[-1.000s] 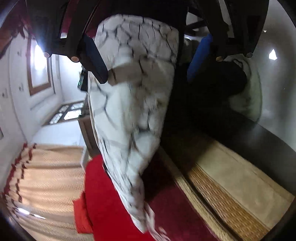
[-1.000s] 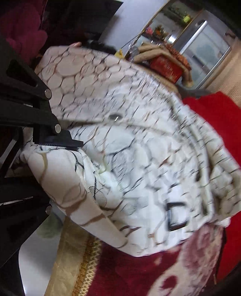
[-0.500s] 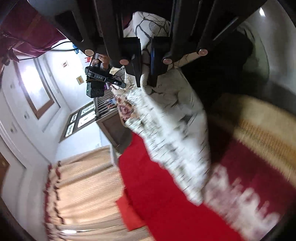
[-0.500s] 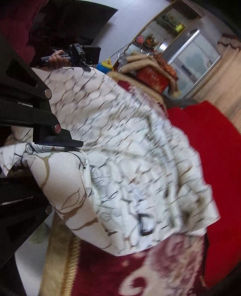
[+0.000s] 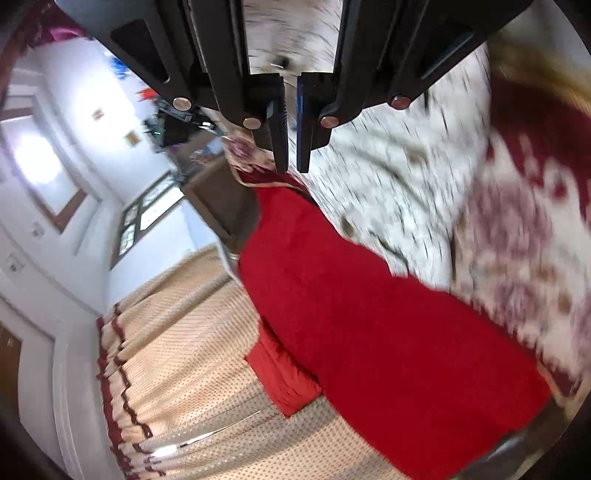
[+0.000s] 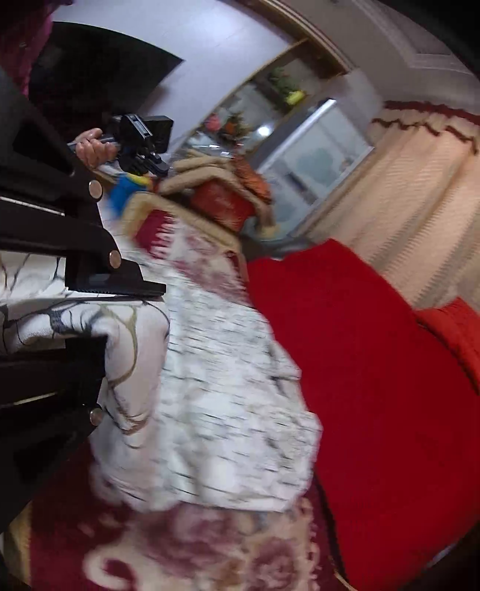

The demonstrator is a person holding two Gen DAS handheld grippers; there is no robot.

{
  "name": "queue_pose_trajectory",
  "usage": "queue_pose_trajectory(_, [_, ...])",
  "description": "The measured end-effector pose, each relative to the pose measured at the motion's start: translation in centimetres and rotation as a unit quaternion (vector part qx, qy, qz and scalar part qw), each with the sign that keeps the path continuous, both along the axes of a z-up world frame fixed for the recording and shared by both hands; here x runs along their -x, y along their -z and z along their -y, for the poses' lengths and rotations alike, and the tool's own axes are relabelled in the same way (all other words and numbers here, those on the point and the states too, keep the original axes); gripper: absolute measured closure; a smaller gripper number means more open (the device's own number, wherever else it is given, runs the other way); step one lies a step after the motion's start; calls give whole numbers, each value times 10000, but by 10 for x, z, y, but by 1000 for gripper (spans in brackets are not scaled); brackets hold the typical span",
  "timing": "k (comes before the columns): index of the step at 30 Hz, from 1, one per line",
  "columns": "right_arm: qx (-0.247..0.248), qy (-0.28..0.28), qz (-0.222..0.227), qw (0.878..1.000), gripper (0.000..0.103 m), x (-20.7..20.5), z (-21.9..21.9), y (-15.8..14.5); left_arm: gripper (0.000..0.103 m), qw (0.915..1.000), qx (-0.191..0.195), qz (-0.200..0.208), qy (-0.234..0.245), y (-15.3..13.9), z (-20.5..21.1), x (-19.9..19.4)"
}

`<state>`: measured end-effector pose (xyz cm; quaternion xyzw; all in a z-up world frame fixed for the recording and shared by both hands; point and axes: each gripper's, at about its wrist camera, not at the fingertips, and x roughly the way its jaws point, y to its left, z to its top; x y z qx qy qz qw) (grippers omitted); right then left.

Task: Fold large clothes

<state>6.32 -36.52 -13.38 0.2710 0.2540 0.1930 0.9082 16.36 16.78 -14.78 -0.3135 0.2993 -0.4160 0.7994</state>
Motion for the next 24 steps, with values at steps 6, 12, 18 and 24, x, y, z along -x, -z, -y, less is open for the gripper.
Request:
queue_pose_trajectory(6, [-480, 724, 343, 9956, 96, -28, 56, -14, 89, 9929, -1041, -577, -34, 16, 2, -22])
queue_pose_trajectory(12, [-954, 612, -96, 9935, 96, -42, 73, 30, 16, 9796, -1158, -1621, -278, 106, -42, 44])
queue_pose_trajectory(18, [-1034, 139, -489, 9933, 92, -43, 64, 47, 16, 9588, -755, -2699, -470, 200, -65, 84])
queue_pose_trajectory(24, [-725, 411, -1027, 9912, 82, -35, 63, 70, 16, 9420, -39, -3352, -162, 254, -58, 95])
